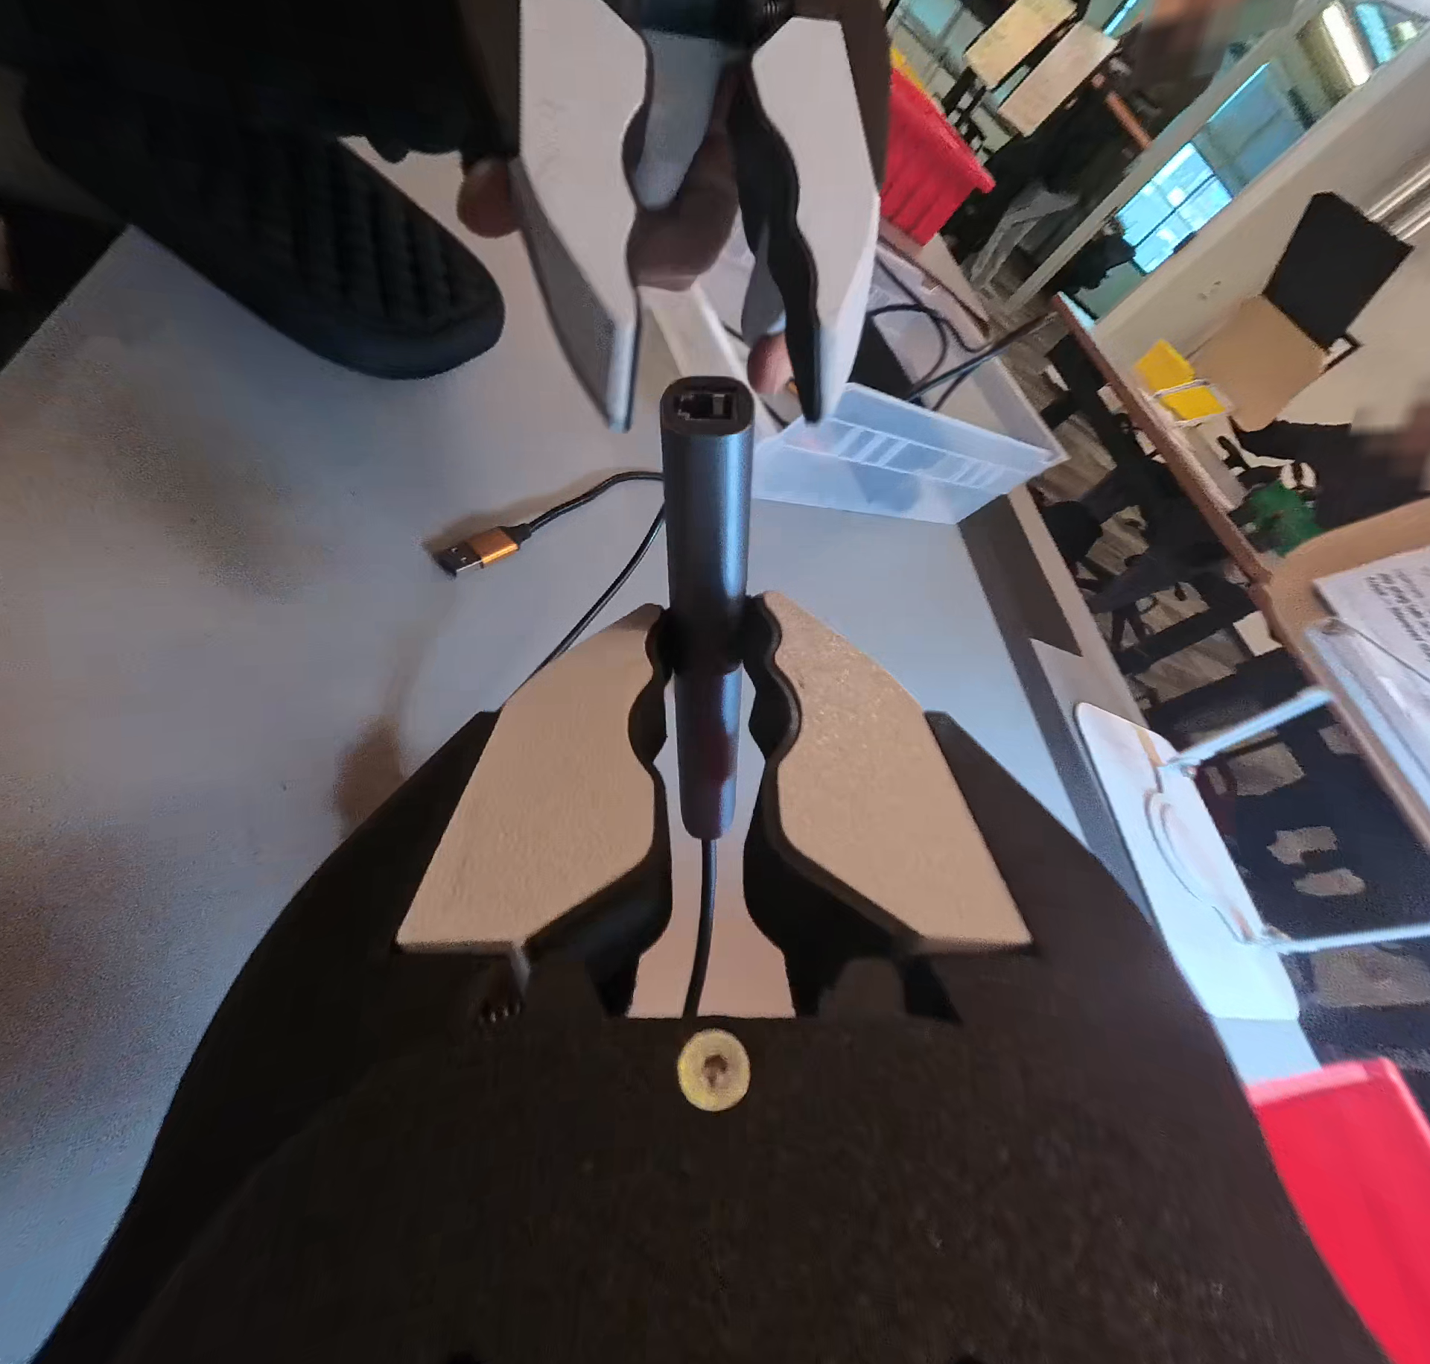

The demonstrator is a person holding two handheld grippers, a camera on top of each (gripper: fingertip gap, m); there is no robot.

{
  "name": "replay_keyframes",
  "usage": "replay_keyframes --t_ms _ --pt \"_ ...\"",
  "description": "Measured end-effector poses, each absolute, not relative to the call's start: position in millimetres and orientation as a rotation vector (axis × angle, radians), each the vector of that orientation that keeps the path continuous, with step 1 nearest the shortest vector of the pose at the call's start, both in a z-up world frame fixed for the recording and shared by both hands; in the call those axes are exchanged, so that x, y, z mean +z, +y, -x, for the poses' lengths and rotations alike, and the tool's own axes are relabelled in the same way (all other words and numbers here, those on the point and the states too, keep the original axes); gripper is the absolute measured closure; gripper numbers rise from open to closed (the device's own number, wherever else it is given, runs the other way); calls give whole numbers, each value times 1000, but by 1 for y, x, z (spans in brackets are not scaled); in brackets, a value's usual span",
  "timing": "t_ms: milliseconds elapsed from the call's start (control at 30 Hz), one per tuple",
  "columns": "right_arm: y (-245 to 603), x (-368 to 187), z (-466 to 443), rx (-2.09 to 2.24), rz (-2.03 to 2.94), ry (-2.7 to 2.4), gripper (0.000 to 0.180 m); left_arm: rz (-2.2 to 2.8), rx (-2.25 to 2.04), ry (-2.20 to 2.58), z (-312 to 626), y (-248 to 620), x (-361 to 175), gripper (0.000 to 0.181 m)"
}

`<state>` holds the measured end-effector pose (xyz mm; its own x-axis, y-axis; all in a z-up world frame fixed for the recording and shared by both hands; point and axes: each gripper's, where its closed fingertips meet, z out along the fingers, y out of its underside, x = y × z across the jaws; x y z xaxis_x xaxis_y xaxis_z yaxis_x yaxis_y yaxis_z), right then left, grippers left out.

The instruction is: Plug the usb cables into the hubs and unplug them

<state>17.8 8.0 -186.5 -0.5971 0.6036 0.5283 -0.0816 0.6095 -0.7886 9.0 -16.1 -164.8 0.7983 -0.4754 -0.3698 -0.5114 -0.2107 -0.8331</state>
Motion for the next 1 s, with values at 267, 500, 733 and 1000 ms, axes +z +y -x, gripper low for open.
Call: replay_keyframes --t_ms 267,500,733,1000 --pt "41 -196 -22 678 708 -2178 111 1832 223 813 -10 -7 -186 165" --pt "192 -255 -115 20 1318 -2398 122 1821 255 714 16 -12 -170 165" --pt "222 -287 -68 -21 1337 -2394 151 1829 265 703 16 -12 -171 165" --pt "235 -276 -16 -13 1310 -2217 142 1848 268 704 15 -13 -176 165"
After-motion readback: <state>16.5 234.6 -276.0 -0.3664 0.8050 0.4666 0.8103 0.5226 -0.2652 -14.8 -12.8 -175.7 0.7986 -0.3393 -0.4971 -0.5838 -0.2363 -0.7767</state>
